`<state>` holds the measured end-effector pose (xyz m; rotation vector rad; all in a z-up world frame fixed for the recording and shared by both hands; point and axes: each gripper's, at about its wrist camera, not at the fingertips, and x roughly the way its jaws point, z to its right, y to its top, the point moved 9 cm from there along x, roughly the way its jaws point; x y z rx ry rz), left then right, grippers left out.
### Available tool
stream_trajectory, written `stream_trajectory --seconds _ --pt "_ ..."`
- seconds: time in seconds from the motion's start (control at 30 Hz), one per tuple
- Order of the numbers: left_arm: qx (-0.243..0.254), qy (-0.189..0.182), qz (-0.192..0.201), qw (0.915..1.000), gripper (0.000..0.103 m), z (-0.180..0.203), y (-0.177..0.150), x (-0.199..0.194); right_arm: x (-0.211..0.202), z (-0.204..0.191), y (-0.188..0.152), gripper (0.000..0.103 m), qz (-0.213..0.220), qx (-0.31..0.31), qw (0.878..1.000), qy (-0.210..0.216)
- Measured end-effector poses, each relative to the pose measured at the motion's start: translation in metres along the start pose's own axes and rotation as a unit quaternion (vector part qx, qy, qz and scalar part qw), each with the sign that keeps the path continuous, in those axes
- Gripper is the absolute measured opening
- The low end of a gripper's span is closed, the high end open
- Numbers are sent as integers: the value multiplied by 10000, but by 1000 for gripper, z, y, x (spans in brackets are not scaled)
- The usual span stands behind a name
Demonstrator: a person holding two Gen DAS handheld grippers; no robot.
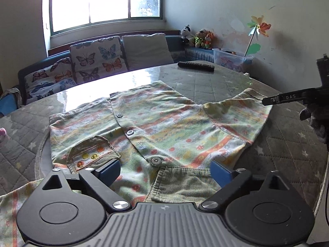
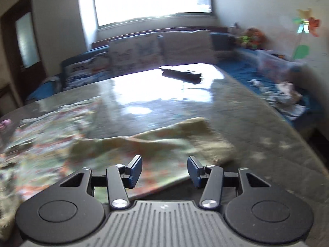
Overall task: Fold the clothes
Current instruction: 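Open both grippers, leaving the cuff on the shirt, and withdraw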
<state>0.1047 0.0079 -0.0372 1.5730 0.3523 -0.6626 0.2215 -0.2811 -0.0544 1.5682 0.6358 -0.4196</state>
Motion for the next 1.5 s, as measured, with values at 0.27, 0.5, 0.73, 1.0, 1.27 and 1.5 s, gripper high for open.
stream_trajectory --seconds 0.27,0.5,0.73,1.0,1.27,1.5 --pt "-132 104 -5 9999 103 -3 7 1 17 53 3 48 7 473 9974 -536" --pt "-172 91 -40 9998 103 1 10 4 30 56 3 44 -51 482 9970 -608" --pt "-141 99 -119 9998 103 4 8 8 22 49 11 43 136 199 9969 -747" --pt "-80 11 -172 9998 103 16 14 19 31 -6 24 57 92 -403 9990 -164" --pt "172 -171 -289 9993 103 45 27 51 47 -40 20 59 -3 -948 9955 -25" --pt "517 -321 -490 9969 103 66 19 73 63 -37 22 67 -73 -1145 9933 -141"
